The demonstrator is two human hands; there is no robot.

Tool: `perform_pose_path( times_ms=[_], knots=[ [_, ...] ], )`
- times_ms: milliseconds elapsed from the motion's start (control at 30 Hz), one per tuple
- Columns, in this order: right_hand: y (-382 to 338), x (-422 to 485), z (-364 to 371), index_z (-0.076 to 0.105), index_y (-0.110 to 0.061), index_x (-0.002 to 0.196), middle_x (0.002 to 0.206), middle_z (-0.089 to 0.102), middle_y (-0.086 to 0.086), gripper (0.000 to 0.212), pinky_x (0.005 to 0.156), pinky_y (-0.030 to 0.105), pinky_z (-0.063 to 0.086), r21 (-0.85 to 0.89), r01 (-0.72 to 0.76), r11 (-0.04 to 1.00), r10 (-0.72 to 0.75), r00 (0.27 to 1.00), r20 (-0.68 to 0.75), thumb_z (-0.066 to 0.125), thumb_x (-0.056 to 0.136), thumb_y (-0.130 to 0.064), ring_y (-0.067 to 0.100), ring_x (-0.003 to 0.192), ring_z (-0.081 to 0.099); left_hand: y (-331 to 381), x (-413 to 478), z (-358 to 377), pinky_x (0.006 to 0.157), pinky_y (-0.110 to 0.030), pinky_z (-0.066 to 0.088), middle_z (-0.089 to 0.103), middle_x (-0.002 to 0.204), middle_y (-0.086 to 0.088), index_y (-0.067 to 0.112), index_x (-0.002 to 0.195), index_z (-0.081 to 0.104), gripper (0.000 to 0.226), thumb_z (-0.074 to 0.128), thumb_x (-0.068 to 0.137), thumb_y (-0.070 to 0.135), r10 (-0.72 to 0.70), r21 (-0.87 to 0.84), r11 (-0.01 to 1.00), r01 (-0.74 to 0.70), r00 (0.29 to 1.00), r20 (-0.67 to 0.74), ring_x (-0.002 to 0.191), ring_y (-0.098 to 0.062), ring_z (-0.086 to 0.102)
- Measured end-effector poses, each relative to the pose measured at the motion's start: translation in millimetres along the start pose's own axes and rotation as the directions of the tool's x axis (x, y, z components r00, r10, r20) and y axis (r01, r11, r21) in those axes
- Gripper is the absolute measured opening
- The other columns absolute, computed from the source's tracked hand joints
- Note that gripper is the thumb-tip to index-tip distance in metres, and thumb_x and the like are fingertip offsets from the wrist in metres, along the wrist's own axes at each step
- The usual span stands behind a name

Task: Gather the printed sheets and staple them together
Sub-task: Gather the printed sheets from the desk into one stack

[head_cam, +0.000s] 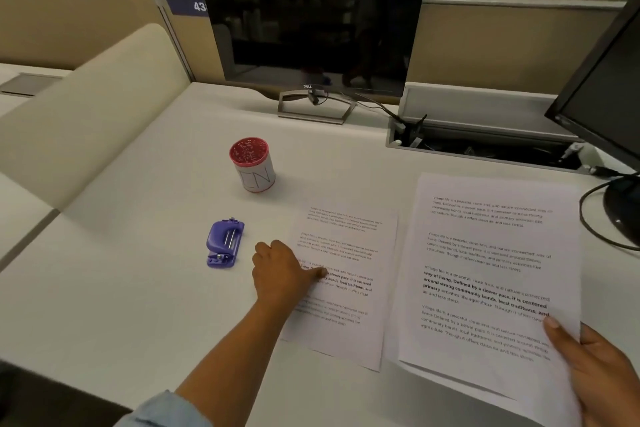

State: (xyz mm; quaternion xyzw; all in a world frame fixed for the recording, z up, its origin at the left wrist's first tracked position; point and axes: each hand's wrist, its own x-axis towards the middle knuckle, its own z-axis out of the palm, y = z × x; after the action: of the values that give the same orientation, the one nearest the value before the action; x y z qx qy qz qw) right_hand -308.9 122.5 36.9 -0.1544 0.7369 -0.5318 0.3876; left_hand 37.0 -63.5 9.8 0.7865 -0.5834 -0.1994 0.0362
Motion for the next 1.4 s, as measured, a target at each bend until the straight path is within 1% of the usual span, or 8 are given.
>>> perform_pose_path(
  times_ms=[133,233,467,667,800,1067,1200,1400],
  knots=[
    [-1,-2,0,0.073,-0.014,0.101,0.097,0.077,0.014,0.016,0.070,0.041,0.057,0.011,-0.007,1.000,0.007,1.000,0.003,0.066,0.090,-0.022,0.036,0.092,0.071,-3,8,-9,0.080,-0.039,0.050,0.053,0.116,-0.012,0.008,0.114,0.043,0.095,0.092,0.047,0.054,-0.052,-0.253,0.965,0.073,0.995,0.089,0.105,-0.030,0.057],
    [-5,-8,1,0.074,-0.016,0.098,0.090,0.078,0.003,0.013,0.072,0.037,0.058,0.009,-0.001,1.000,0.001,1.000,0.004,0.066,0.089,-0.023,0.034,0.086,0.072,-7,14,-14,0.065,-0.036,0.048,0.057,0.101,-0.005,0.013,0.105,0.041,0.083,0.092,0.051,0.050,-0.063,-0.281,0.954,0.106,0.985,0.158,0.089,-0.025,0.058],
    [-16,-15,-1,0.073,-0.016,0.099,0.077,0.079,-0.003,0.012,0.063,0.027,0.061,0.027,0.009,1.000,-0.009,1.000,0.016,0.064,0.091,-0.020,0.020,0.069,0.074,-8,8,-9,0.070,-0.035,0.057,0.070,0.090,0.001,0.020,0.095,0.061,0.016,0.057,0.095,0.035,0.106,-0.364,0.929,-0.070,0.991,0.081,0.072,-0.015,0.066],
    [-25,-21,2,0.070,-0.010,0.105,0.083,0.078,0.001,0.016,0.060,0.030,0.061,0.080,0.035,0.996,-0.039,0.998,0.054,0.062,0.092,-0.015,0.026,0.080,0.066,2,-18,-11,0.066,-0.032,0.058,0.077,0.083,0.001,0.022,0.095,0.071,0.021,0.051,0.101,0.023,0.274,-0.677,0.721,-0.146,0.958,0.085,0.071,-0.015,0.073],
    [-32,-26,4,0.071,-0.011,0.102,0.086,0.079,0.005,0.014,0.056,0.026,0.059,0.164,0.026,0.986,-0.045,0.993,0.112,0.060,0.093,-0.013,0.021,0.070,0.075,20,-45,-17,0.064,-0.031,0.059,0.079,0.083,0.003,0.029,0.086,0.075,0.029,0.051,0.101,0.018,0.288,-0.828,0.559,-0.042,0.947,0.146,0.073,-0.018,0.075],
    [-49,-27,7,0.073,-0.017,0.110,0.109,0.076,0.010,0.028,0.073,0.040,0.061,0.222,0.044,0.974,-0.101,0.963,0.250,0.062,0.084,-0.021,0.030,0.095,0.073,50,-79,-21,0.074,-0.043,0.061,0.077,0.100,-0.013,0.016,0.108,0.074,0.021,0.055,0.099,0.016,0.409,-0.926,0.328,0.189,0.855,0.319,0.091,-0.034,0.074],
    [-46,-29,10,0.074,-0.021,0.109,0.110,0.076,0.009,0.027,0.070,0.037,0.061,0.216,-0.023,0.976,-0.049,0.946,0.319,0.062,0.085,-0.024,0.029,0.097,0.073,62,-93,-21,0.094,-0.052,0.054,0.075,0.110,-0.012,0.017,0.110,0.074,0.021,0.056,0.098,0.021,0.478,-0.931,0.295,0.215,0.810,0.339,0.103,-0.035,0.070],
    [-43,-31,14,0.071,-0.015,0.112,0.111,0.075,0.013,0.024,0.078,0.042,0.060,0.178,0.010,0.984,-0.066,0.949,0.308,0.058,0.092,-0.015,0.034,0.098,0.072,70,-105,-26,0.085,-0.038,0.057,0.074,0.114,0.005,0.038,0.114,0.068,0.035,0.042,0.097,0.053,0.543,-0.931,0.345,0.120,0.783,0.302,0.105,-0.016,0.070]
  ],
)
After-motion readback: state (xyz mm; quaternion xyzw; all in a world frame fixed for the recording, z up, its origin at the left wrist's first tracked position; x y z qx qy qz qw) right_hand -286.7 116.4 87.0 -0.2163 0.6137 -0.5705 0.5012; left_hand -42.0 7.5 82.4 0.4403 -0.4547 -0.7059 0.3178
